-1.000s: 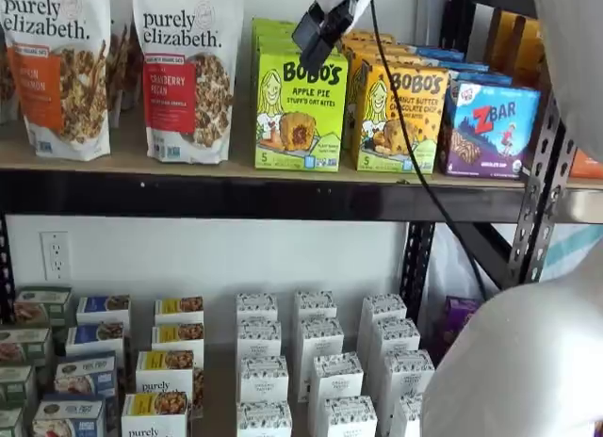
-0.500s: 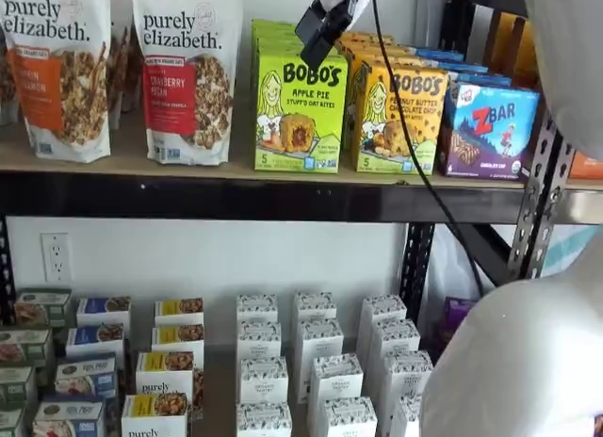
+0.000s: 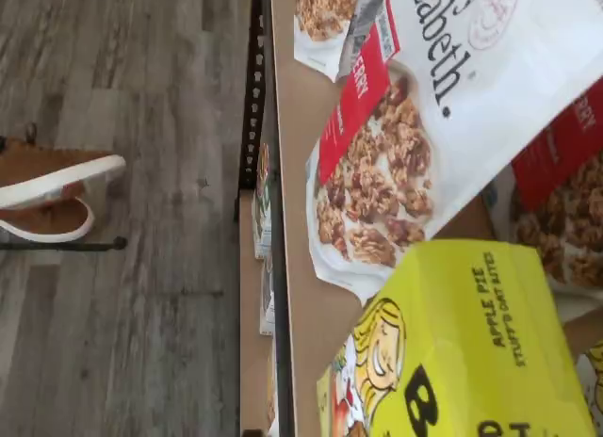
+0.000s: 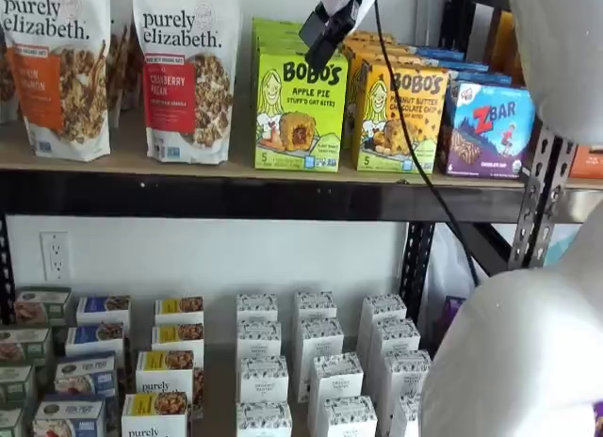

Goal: Pick the green box on the top shelf, the fourth from the left

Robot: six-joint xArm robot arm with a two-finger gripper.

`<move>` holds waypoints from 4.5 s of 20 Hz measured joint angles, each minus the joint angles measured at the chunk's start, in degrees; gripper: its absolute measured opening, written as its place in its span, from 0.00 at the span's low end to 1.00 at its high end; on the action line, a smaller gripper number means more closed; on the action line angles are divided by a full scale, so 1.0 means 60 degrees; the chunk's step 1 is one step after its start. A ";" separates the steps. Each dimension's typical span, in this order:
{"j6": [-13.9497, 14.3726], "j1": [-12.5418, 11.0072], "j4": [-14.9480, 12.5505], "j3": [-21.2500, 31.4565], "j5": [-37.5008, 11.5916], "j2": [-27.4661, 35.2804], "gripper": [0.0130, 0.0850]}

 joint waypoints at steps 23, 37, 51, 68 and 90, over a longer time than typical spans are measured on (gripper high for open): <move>0.0046 0.0011 -0.0905 -0.1304 0.0988 0.1060 1.00; 0.0238 0.0341 -0.1610 -0.1361 0.0920 0.1230 1.00; 0.0362 0.0564 -0.2320 -0.1436 0.1036 0.1408 1.00; 0.0313 0.0511 -0.2073 -0.1338 0.0916 0.1350 0.67; 0.0346 0.0552 -0.2122 -0.1256 0.0832 0.1274 0.50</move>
